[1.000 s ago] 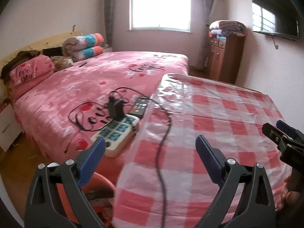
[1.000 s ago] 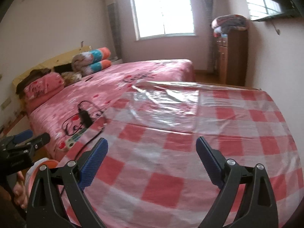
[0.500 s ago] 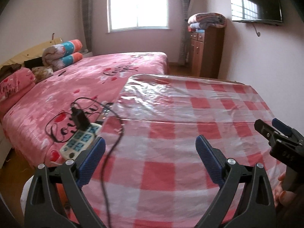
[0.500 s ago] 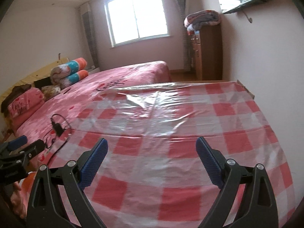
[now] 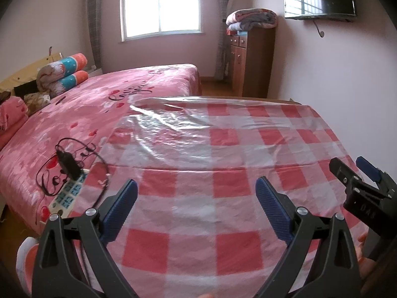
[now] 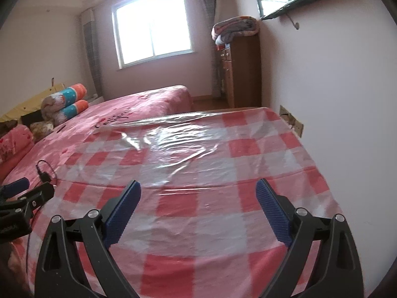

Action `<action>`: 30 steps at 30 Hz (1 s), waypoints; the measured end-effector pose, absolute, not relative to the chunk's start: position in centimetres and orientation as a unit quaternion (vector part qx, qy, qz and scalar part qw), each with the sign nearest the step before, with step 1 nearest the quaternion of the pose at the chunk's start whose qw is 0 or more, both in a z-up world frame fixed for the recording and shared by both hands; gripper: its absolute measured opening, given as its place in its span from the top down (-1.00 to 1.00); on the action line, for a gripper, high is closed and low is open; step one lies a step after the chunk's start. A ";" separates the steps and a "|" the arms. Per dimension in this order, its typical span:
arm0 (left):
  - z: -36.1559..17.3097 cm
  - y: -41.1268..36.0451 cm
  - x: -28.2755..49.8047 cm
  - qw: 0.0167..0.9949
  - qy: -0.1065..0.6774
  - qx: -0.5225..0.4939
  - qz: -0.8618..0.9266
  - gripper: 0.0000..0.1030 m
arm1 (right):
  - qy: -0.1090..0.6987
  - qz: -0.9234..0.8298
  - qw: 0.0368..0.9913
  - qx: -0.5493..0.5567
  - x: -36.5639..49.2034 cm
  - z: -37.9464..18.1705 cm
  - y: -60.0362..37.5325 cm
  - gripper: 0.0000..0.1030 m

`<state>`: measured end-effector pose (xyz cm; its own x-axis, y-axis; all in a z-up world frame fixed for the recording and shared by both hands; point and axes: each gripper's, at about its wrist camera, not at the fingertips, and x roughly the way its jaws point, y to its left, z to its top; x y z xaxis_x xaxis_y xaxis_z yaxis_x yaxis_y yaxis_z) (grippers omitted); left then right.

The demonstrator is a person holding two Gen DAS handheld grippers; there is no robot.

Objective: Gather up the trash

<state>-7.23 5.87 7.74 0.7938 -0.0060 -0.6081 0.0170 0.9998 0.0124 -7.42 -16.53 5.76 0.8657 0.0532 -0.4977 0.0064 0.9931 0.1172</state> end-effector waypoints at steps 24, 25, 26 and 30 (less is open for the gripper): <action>7.4 0.5 -5.2 0.949 0.311 0.051 -0.014 -0.87 | 0.257 -0.019 0.965 0.055 -6.8 5.5 -19.2 -0.80; 7.4 0.4 -5.2 0.949 0.310 0.052 -0.014 -0.87 | 0.257 -0.019 0.965 0.055 -6.8 5.5 -19.3 -0.80; 7.4 0.3 -5.2 0.949 0.310 0.053 -0.014 -0.87 | 0.257 -0.018 0.965 0.056 -6.9 5.5 -19.3 -0.80; 7.4 0.2 -5.2 0.949 0.310 0.054 -0.014 -0.87 | 0.257 -0.018 0.965 0.057 -6.9 5.5 -19.4 -0.80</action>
<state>-5.21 0.25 7.41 0.8074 0.0081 -0.5899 0.0594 0.9937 0.0948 -6.86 -19.37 5.49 0.8676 -0.0053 -0.4973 0.0639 0.9928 0.1010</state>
